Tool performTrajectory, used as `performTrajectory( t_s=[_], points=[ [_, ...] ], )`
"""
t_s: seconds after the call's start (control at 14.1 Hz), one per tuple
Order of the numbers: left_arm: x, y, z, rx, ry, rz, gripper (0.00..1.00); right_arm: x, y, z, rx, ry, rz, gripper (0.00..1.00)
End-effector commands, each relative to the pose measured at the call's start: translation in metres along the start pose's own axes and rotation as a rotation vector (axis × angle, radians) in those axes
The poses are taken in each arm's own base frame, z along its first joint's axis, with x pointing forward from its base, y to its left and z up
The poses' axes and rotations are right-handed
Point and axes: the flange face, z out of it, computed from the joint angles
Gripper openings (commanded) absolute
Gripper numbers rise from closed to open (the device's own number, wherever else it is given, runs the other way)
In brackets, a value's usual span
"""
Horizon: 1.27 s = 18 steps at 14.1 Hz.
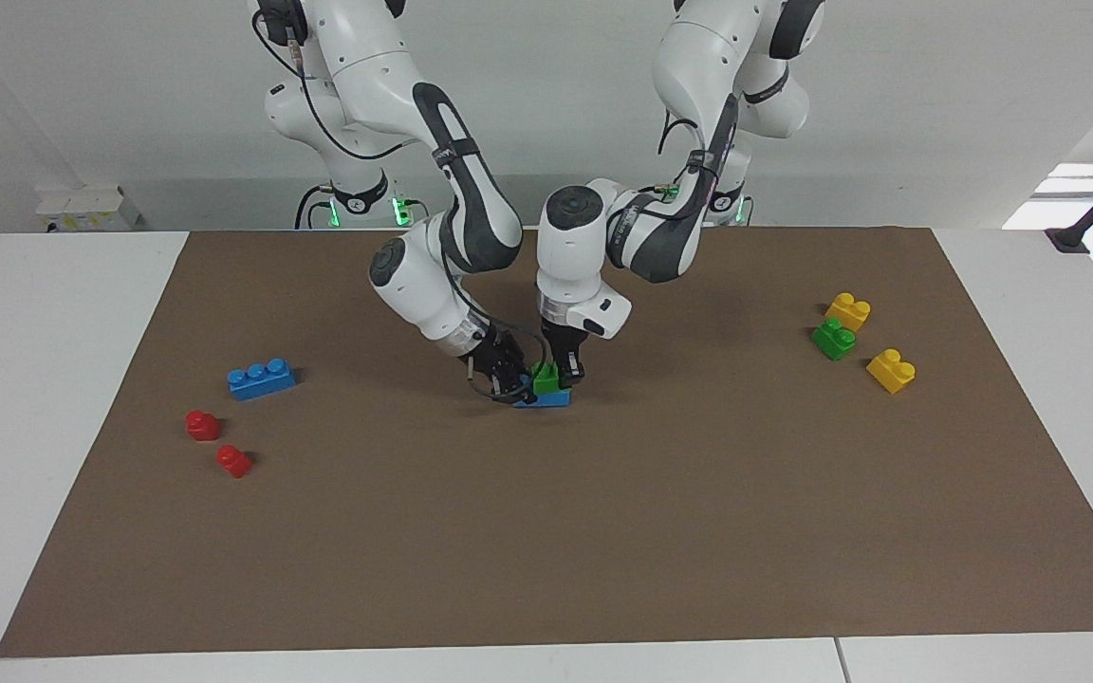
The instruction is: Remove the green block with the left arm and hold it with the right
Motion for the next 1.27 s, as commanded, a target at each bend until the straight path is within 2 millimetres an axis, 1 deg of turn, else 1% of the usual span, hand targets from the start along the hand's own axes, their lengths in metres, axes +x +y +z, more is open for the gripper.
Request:
performTrajectory(
  t_s=[0.0,0.14,0.28,0.42,0.57,0.64,0.71,0.78,0.85,0.99,1.06,1.2],
  points=[
    [0.004,0.0,-0.018,-0.018,-0.005,-0.033,0.0,0.004,0.002,0.004,0.029,0.007,0.014,0.0],
    [0.014,0.008,-0.035,-0.03,-0.01,-0.051,0.0,0.004,0.002,0.004,0.029,0.009,0.014,0.0],
    [0.023,0.01,-0.055,-0.034,-0.003,-0.055,0.0,0.004,0.001,0.004,0.03,0.009,0.011,0.0],
    [0.03,0.013,-0.064,-0.029,0.009,-0.061,0.0,0.004,0.002,0.004,0.029,0.009,0.004,0.0],
    [0.032,0.013,-0.071,-0.034,0.006,-0.055,0.0,0.002,0.0,0.004,0.029,0.005,0.004,0.0],
    [0.034,0.014,-0.072,-0.03,0.012,-0.048,0.0,0.002,-0.002,0.001,0.032,0.001,0.003,0.0],
    [0.04,0.019,-0.071,-0.027,0.018,-0.045,0.0,0.0,-0.009,-0.007,0.041,-0.011,0.011,0.0],
    [0.046,0.024,-0.071,-0.025,0.022,-0.033,0.0,-0.006,-0.014,-0.019,0.046,-0.029,0.008,0.0],
    [0.051,0.026,-0.07,-0.017,0.031,-0.005,0.0,-0.006,-0.021,-0.037,0.048,-0.045,0.002,0.0],
    [0.071,0.039,-0.066,-0.002,0.049,0.061,0.0,0.003,-0.045,-0.086,0.038,-0.078,-0.022,0.0],
    [0.082,0.044,-0.063,0.005,0.055,0.099,0.0,0.008,-0.056,-0.109,0.017,-0.064,-0.064,0.0],
    [0.112,0.057,-0.055,0.027,0.072,0.195,0.0,0.027,-0.077,-0.15,-0.02,-0.037,-0.108,0.0]
  ],
)
